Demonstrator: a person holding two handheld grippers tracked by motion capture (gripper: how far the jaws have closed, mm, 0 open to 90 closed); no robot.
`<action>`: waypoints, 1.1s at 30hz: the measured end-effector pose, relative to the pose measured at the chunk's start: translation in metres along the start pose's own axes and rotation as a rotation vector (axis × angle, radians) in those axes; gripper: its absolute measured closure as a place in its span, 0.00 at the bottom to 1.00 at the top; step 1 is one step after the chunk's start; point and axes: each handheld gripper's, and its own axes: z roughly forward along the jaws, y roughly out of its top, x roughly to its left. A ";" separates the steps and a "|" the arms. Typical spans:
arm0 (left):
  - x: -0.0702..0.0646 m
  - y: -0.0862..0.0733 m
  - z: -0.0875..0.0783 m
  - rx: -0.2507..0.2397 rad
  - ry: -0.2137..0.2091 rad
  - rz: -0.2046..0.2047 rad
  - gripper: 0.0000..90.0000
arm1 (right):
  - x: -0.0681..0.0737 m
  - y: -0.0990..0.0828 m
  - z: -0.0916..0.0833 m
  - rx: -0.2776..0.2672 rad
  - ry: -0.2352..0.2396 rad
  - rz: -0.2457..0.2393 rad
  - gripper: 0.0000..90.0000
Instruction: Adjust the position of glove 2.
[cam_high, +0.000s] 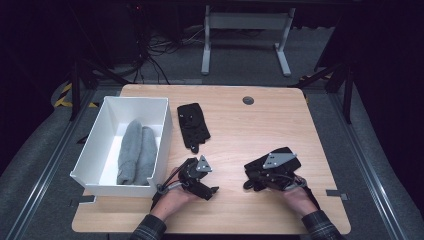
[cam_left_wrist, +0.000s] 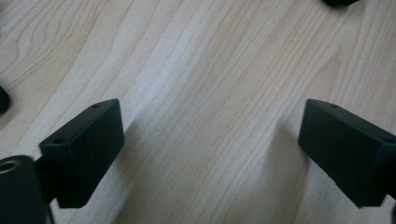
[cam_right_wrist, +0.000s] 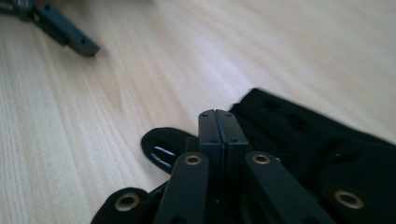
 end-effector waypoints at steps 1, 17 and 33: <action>-0.002 0.002 -0.001 -0.018 -0.016 -0.006 0.13 | -0.006 0.000 -0.007 -0.014 -0.025 0.006 1.00; -0.037 0.053 0.024 -0.036 -0.191 0.093 1.00 | -0.086 -0.043 -0.059 -0.013 -0.247 0.159 1.00; -0.053 0.084 0.065 0.000 -0.228 0.109 1.00 | -0.087 -0.052 -0.047 0.087 -0.242 0.146 1.00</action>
